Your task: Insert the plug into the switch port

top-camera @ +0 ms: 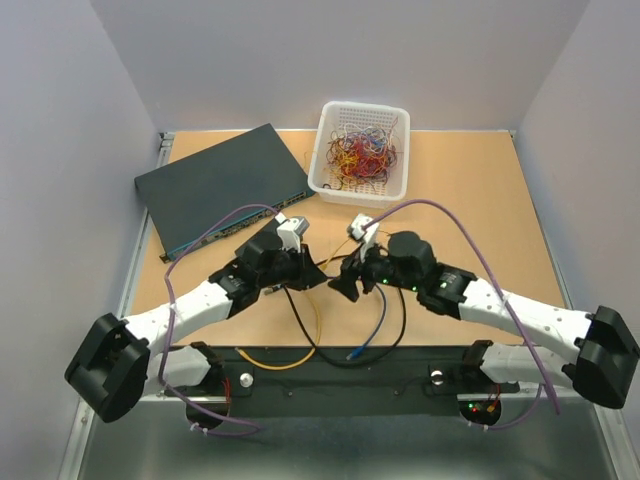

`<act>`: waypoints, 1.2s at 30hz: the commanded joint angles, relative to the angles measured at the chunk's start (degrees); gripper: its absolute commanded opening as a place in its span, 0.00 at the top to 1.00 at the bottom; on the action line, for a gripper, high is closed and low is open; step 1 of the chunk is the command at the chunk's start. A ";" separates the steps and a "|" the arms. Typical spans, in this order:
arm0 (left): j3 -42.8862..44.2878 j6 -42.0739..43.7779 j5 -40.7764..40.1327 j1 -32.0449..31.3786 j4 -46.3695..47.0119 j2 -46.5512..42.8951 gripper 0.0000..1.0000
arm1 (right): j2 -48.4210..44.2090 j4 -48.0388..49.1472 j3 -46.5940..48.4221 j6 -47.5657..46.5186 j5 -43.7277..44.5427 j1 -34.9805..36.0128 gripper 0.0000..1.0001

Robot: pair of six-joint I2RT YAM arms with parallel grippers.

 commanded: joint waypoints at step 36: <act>1.49 -5.86 8.83 -2.33 -19.32 -22.20 1.00 | 6.76 6.15 4.25 -23.44 42.91 23.67 0.26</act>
